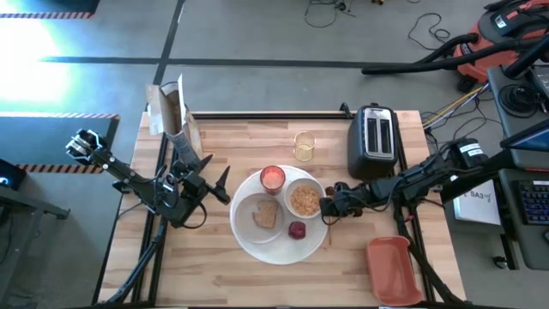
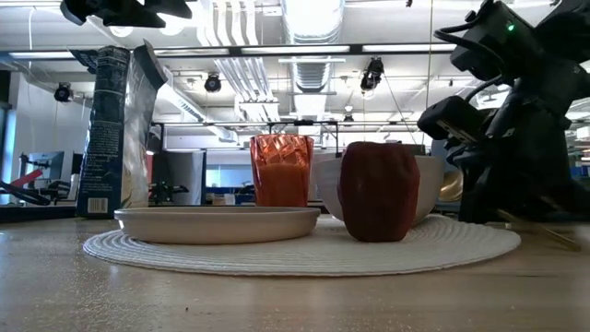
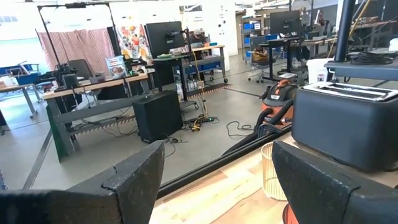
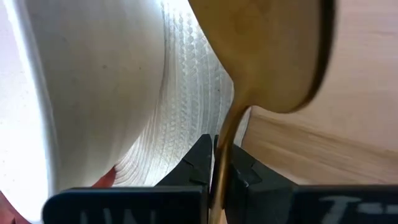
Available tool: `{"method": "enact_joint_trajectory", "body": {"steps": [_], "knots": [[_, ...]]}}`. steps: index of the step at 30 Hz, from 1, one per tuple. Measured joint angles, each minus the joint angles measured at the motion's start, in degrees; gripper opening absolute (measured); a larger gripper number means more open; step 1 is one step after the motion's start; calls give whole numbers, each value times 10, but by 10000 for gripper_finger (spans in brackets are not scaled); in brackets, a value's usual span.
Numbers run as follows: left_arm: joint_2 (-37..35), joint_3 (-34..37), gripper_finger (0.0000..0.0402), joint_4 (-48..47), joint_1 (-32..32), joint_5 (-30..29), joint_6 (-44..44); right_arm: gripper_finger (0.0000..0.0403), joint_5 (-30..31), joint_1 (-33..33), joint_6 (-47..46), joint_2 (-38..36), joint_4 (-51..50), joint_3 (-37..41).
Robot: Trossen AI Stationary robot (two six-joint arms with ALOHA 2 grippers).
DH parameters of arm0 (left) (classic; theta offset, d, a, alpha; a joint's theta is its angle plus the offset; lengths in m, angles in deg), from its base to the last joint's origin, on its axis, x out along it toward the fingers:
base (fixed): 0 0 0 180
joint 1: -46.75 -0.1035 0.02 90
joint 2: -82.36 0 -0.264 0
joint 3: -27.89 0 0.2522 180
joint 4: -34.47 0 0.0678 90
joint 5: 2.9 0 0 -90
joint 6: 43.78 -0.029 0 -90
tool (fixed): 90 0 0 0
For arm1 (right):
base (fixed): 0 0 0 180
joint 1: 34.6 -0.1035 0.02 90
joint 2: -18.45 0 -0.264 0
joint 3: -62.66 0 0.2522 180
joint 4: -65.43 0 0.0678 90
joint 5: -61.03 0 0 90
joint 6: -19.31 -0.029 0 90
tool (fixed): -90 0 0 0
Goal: Arrange a breakfast setting
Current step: Put the gold spoon on the white placemat to the right side of the white bowl
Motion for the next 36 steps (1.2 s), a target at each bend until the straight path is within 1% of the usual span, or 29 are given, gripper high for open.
{"method": "enact_joint_trajectory", "body": {"steps": [12, 15, 18, 25, 30, 36], "knots": [[0, 0, 279, -2, 0, 0, 0, 12, 2, 2, 12, 2, -3, 0], [0, 0, 279, -2, 0, 0, 0, 25, 0, 2, 21, 1, -3, 0], [0, 0, 279, -2, 0, 0, 0, 46, -6, 3, 23, -3, -4, 1], [0, 0, 279, -2, 0, 0, 0, 89, -11, 3, 11, -5, -9, 0], [0, 0, 279, -4, 0, 0, 0, 100, -16, 3, 9, -20, -31, 1], [0, 0, 279, -6, 0, 0, 0, 100, -35, 4, 9, -69, -105, 3]]}}
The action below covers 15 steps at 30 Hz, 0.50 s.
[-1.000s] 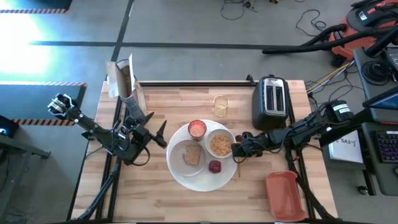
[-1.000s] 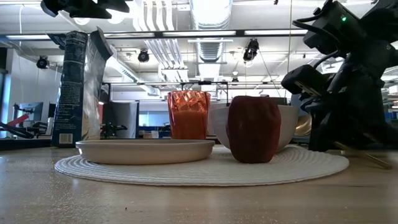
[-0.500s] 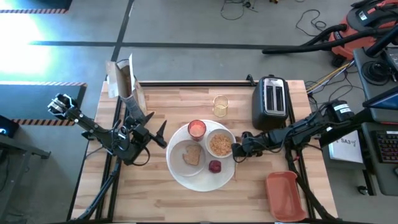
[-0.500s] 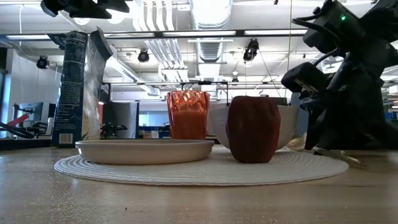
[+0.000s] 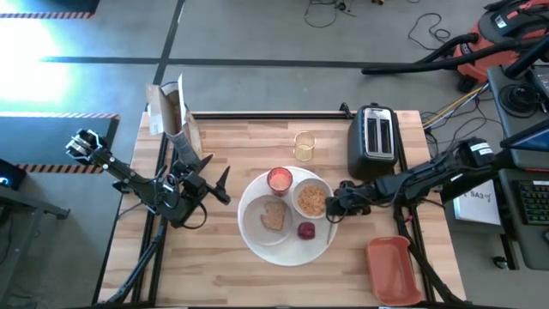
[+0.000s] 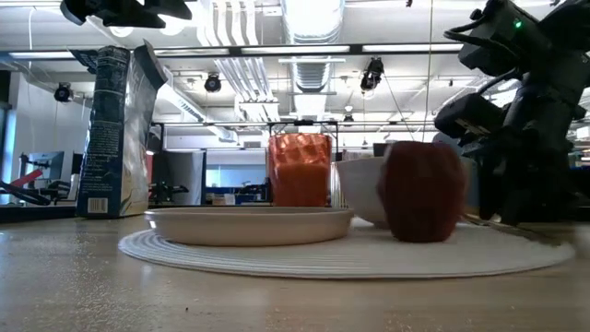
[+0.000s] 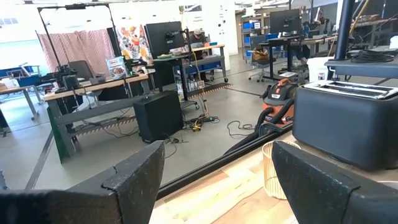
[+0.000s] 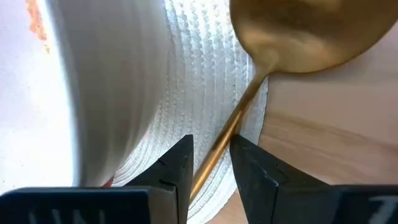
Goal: Arrange a breakfast setting
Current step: Put the gold spoon on the white placemat to the right side of the white bowl, then adjust the white placemat
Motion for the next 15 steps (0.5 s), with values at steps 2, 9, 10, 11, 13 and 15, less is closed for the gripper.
{"method": "enact_joint_trajectory", "body": {"steps": [2, 9, 10, 11, 13, 15], "knots": [[0, 0, 279, 0, 0, 0, 0, 101, -1, 0, -1, -19, -6, 2], [0, -2, 279, 1, 0, 5, 0, 94, 38, 0, 60, -71, -1, -27], [0, -2, 279, 1, 0, 5, 0, 93, 38, 0, 70, -74, -1, -34], [0, -2, 279, 2, 0, 5, 0, 93, 39, 0, 79, -77, -1, -42], [0, -2, 279, 4, 0, 5, 0, 93, 36, 0, 89, -80, -22, -58], [0, -2, 279, 4, 0, 5, 0, 93, 35, 0, 97, -80, -63, -76]]}}
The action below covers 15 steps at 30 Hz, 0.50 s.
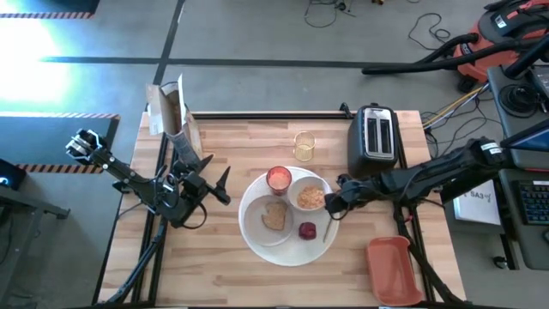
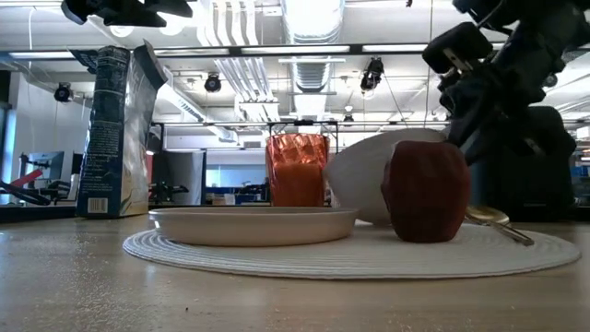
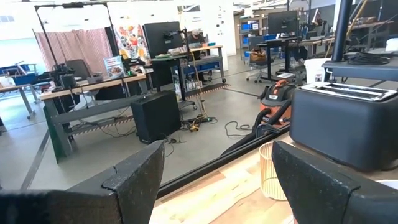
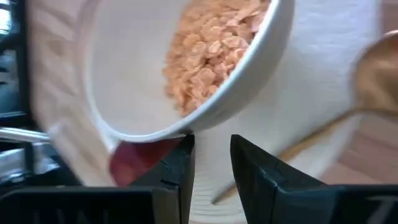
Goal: Arrange a breakfast setting
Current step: Adjust the white placemat
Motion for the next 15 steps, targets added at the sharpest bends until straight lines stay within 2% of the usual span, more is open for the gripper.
{"method": "enact_joint_trajectory", "body": {"steps": [9, 11, 15], "knots": [[0, 0, 279, 1, 0, 10, 9, 91, -2, 0, 17, 11, -225, -76], [0, 3, 279, -10, 0, 59, 34, 91, -2, 0, 20, 10, -255, -90], [0, 7, 279, -82, 0, 215, 131, 91, 0, 0, 40, 3, -281, -123]]}}
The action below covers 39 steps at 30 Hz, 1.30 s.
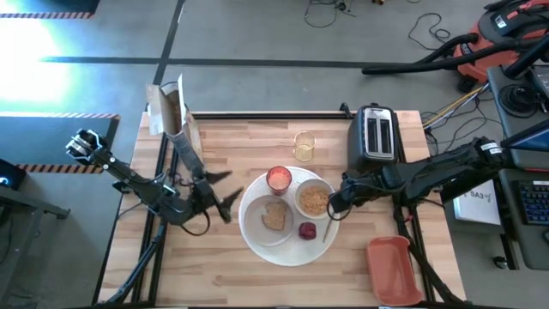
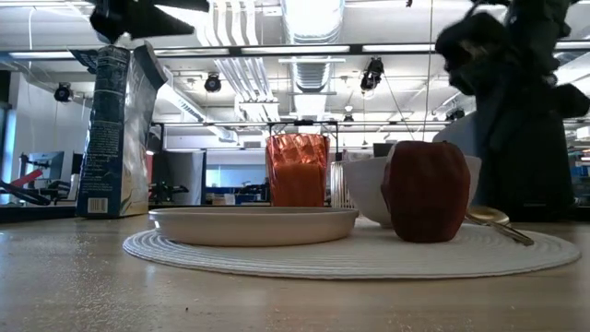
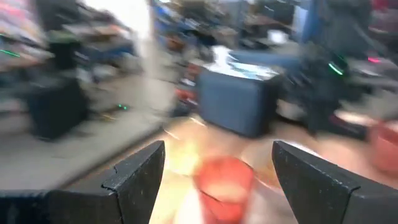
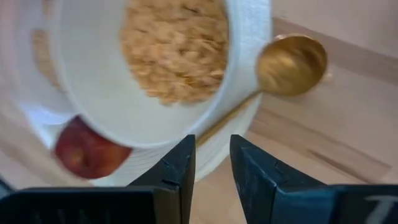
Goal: Arrange a breakfast setting
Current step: Adjust the white placemat
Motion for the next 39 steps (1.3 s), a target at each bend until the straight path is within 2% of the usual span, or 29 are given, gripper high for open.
{"method": "enact_joint_trajectory", "body": {"steps": [5, 10, 13, 19, 23, 29, 39], "knots": [[0, 0, 269, -183, -9, 101, 180, 91, 15, 0, 32, -3, -4, -41], [9, 1, 232, -364, -17, 231, 389, 91, 55, 0, 68, -3, -5, -85], [30, 3, 202, -392, -16, 293, 440, 91, 79, 0, 93, -2, -7, -112], [115, 13, 143, -365, -16, 404, 470, 91, 114, 0, 128, 1, -12, -143], [171, 14, 112, -344, -16, 420, 474, 91, 124, 0, 131, 1, -17, -146], [220, 14, 82, -256, -16, 430, 452, 91, 125, 0, 135, 1, -20, -137], [252, 15, 78, -210, -24, 408, 430, 91, 127, 0, 135, 1, -22, -130]]}}
